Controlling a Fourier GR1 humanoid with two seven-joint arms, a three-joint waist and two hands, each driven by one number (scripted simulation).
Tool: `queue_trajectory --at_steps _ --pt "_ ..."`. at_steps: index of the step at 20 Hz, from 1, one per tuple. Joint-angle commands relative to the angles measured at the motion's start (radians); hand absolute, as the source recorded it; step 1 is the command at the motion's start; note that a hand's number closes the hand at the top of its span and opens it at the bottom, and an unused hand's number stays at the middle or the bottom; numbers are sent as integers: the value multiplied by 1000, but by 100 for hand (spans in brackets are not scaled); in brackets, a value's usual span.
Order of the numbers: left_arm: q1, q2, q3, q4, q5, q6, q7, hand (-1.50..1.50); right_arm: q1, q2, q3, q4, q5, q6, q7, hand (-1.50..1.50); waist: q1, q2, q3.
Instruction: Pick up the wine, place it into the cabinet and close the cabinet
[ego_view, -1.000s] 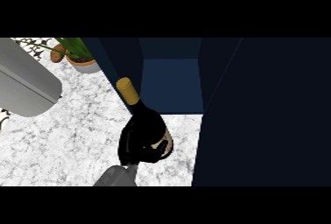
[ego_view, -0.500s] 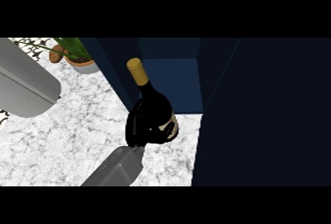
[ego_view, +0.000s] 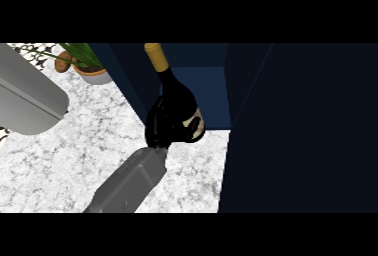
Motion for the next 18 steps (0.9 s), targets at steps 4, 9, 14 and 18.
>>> queue_trajectory --at_steps 4,9,14,18 --pt "-130 0 23 146 92 -38 -32 150 -57 11 33 42 38 -15 -6 -150 -9 4 -1" --pt "-209 0 46 189 67 -21 6 150 -48 -4 -8 43 0 -6 -11 -150 -9 3 0" --pt "-316 0 136 310 26 -49 78 150 -44 -20 -56 47 -44 2 -14 -150 -3 3 0" --pt "-377 0 113 383 56 -37 92 150 6 -1 23 -1 8 17 -34 -150 -38 11 0"
